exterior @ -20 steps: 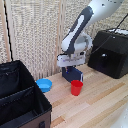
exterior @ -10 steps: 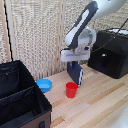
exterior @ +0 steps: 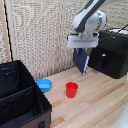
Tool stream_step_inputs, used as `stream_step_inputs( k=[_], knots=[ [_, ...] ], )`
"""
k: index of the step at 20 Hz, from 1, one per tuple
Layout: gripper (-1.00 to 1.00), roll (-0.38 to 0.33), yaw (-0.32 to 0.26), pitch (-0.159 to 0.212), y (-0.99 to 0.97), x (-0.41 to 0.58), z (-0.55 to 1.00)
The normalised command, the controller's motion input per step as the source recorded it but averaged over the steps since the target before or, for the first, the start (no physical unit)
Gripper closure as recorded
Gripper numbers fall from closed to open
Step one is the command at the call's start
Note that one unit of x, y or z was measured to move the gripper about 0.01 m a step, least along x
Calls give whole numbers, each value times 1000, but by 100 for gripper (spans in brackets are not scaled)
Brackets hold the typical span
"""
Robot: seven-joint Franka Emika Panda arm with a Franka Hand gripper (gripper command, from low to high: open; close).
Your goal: Discover the targeted book and set your gripper to the appropriate amplitude. Smoothly guide your gripper in the direction of the book and snatch it firmly. Search for the back section of the caddy. Move the held book towards the back section and lightly deposit it inside.
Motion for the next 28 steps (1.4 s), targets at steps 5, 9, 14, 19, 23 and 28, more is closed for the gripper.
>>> stream_step_inputs(
  k=[5, 9, 14, 19, 23, 28],
  knots=[
    [100, 22, -243, 4, 149, 173, 832],
    [100, 133, -291, 0, 1, 0, 561],
    [100, 160, -268, 0, 47, 0, 490],
    [100, 162, -216, 7, 218, 5, 483],
    [100, 123, -174, 1, 384, 61, 594],
    [100, 81, -140, 0, 518, 103, 676]
  ],
)
